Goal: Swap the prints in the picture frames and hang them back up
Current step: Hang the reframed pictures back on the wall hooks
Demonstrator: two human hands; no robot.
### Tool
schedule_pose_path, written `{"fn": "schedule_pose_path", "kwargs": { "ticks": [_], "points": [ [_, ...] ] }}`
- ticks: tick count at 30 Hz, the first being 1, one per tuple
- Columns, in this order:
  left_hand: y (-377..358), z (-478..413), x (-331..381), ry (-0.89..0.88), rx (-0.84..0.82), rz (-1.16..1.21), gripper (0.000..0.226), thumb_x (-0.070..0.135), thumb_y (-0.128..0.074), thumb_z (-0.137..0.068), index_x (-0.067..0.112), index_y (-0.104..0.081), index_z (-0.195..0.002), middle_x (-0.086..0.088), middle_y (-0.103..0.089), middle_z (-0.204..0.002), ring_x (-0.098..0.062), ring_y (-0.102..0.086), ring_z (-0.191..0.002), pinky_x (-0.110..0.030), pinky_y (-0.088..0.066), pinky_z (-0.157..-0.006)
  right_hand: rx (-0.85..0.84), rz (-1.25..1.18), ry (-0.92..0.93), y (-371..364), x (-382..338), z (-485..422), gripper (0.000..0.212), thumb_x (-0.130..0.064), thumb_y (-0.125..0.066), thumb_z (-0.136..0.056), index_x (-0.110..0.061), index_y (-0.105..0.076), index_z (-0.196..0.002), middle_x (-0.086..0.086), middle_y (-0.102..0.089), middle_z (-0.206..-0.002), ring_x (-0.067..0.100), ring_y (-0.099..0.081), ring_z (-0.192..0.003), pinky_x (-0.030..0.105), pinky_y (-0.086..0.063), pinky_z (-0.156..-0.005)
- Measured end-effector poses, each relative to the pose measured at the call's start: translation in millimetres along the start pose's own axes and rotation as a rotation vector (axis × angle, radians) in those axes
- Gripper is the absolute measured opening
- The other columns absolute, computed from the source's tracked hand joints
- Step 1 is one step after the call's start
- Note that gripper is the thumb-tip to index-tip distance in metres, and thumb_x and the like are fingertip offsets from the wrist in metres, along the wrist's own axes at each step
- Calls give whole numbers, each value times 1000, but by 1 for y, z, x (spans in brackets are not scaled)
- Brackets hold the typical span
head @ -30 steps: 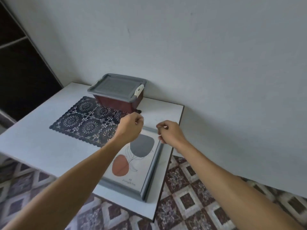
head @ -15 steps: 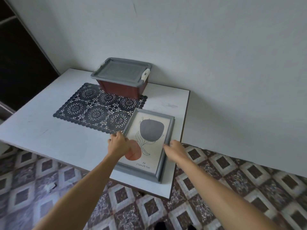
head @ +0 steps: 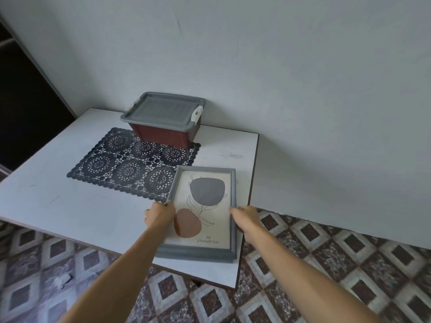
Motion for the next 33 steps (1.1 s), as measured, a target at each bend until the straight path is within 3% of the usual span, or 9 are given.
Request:
{"fn": "schedule_pose_path", "kwargs": {
  "ticks": [2, 5, 11, 13, 15, 18, 21, 26, 33],
  "points": [
    [-1, 8, 8, -20, 4, 76, 49, 41, -37, -95, 4, -55, -121, -20, -57, -119, -37, -45, -116, -46, -42, -98, 17, -25, 16, 6, -4, 0, 20, -16, -56, -94, 2, -63, -101, 4, -60, -86, 19, -52, -75, 27, -39, -65],
    [-4, 20, 27, -82, 19, 207, 50, 44, -37, -100, 2, -46, -126, -17, -59, -117, -38, -53, -112, -40, -42, -92, 39, -100, 46, 17, -13, 2, 22, -12, -51, -95, -8, -65, -110, 7, -69, -92, 20, -60, -79, 28, -45, -66],
    [-14, 44, 82, -224, 55, 398, 38, 42, -39, -101, 5, -44, -96, -4, -51, -72, -20, -51, -64, -31, -42, -61, 198, -86, 183, 64, -44, 7, 20, -25, -40, -104, -14, -51, -116, 3, -59, -91, 16, -54, -76, 29, -38, -59],
    [-17, 53, 103, -267, 63, 413, 36, 40, -39, -101, 6, -46, -93, -4, -49, -66, -18, -49, -57, -28, -39, -55, 220, -89, 229, 84, -52, 7, 27, -29, -39, -104, -15, -52, -124, 3, -61, -100, 19, -58, -85, 31, -44, -67],
    [-23, 68, 128, -312, 24, 442, 31, 36, -40, -102, 6, -44, -101, -4, -51, -74, -18, -51, -65, -28, -38, -56, 236, -108, 271, 106, -62, 9, 34, -33, -39, -105, -21, -49, -135, -1, -62, -115, 20, -60, -101, 37, -50, -86],
    [-33, 94, 176, -423, -49, 475, 18, 25, -42, -101, 9, -41, -111, -8, -55, -93, -20, -53, -78, -31, -42, -67, 285, -105, 345, 146, -78, 19, 44, -36, -37, -105, -27, -39, -149, -6, -49, -145, 20, -49, -130, 42, -41, -110],
    [-40, 121, 224, -529, -56, 489, 17, 20, -46, -99, 10, -44, -111, -7, -58, -94, -18, -54, -77, -33, -43, -71, 349, -138, 396, 194, -91, 29, 48, -35, -37, -106, -28, -32, -153, -5, -40, -154, 19, -42, -138, 43, -35, -115],
    [-69, 180, 299, -693, -141, 461, 20, 20, -50, -96, 15, -40, -112, 0, -57, -91, -23, -55, -85, -32, -42, -76, 497, -226, 465, 284, -108, 54, 42, -35, -35, -105, -35, -37, -148, -11, -53, -132, 14, -52, -115, 38, -46, -101],
    [-118, 273, 390, -863, -188, 424, 30, 18, -48, -95, 12, -39, -123, -7, -61, -90, -17, -55, -71, -31, -39, -64, 646, -304, 543, 416, -116, 86, 31, -37, -39, -101, -41, -49, -129, -9, -62, -107, 18, -61, -100, 41, -55, -87]
  ]
}}
Point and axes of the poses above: each hand's wrist, its own z-axis away from the middle knuckle, its own y-axis out of the back of the hand, x = y × z, the point moved 8 cm from there along -z, towards the middle knuckle
